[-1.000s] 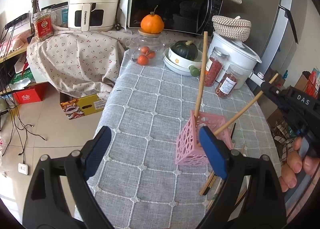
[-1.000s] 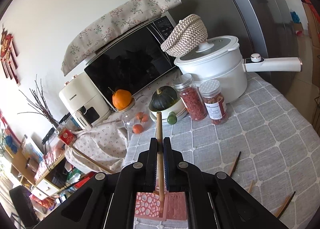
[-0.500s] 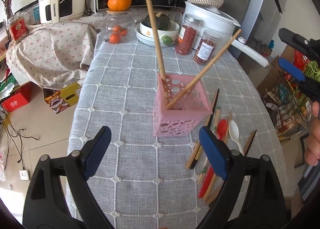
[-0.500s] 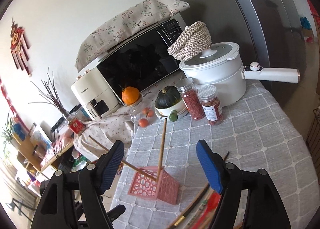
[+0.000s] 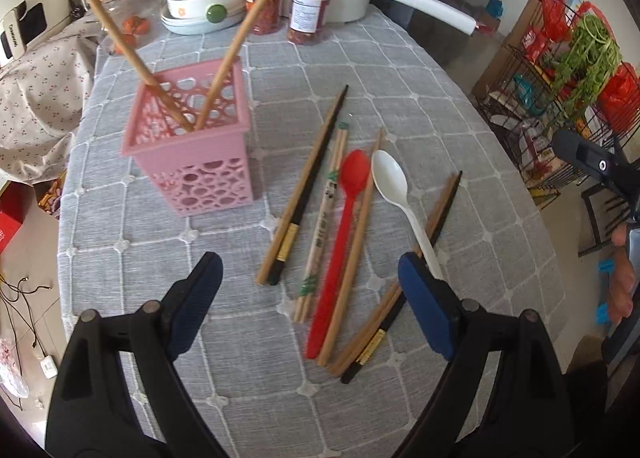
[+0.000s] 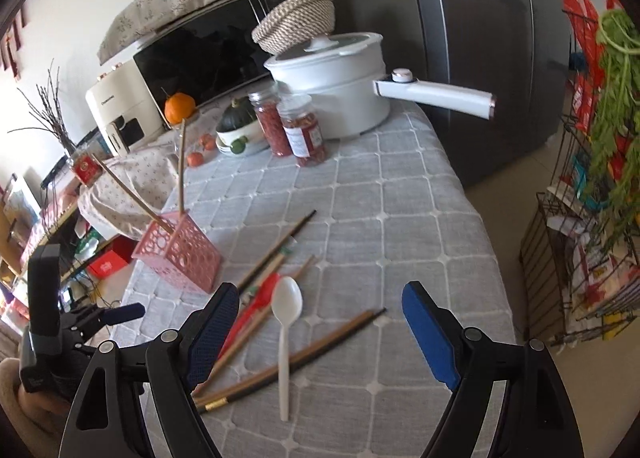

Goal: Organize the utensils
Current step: 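Grasp the white plastic spoon by its handle with the left tool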

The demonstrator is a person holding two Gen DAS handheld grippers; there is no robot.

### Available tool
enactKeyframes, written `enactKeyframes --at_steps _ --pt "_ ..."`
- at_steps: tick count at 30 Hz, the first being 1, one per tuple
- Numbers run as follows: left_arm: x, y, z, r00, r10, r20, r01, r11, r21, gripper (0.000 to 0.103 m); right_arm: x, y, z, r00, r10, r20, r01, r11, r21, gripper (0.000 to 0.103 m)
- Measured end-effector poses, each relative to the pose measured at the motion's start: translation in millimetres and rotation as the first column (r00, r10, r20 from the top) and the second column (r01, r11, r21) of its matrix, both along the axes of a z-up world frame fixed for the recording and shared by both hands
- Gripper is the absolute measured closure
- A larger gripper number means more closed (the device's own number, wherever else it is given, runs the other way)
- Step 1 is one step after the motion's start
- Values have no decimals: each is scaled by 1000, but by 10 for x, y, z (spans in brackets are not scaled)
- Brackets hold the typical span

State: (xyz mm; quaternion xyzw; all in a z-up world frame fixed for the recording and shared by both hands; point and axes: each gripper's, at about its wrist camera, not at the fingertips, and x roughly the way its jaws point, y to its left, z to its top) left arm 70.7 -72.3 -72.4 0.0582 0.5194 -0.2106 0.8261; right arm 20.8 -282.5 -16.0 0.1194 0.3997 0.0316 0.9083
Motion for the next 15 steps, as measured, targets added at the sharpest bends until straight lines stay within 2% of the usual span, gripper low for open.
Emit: enactKeyframes --at_steps 2,4,7,8,15 --pt "8 -107 -34 1000 -19 -18 19 1000 -9 14 -37 -113 -91 999 -9 -40 9 1000 0 18" --pt "40 -194 -74 998 -37 -59 35 998 -48 15 -56 -204 -159 997 -22 -69 21 1000 -10 18" --pt "132 -297 -144 992 -45 -122 33 994 -105 28 -40 -325 -245 992 -46 -114 45 999 -11 18" --pt "167 -330 -171 990 -40 -136 25 993 -113 32 -29 -353 -268 991 -50 -128 50 999 -6 18" --pt "419 -543 -280 981 53 -186 -80 987 -138 44 71 -412 -409 977 -68 -201 69 998 -4 18"
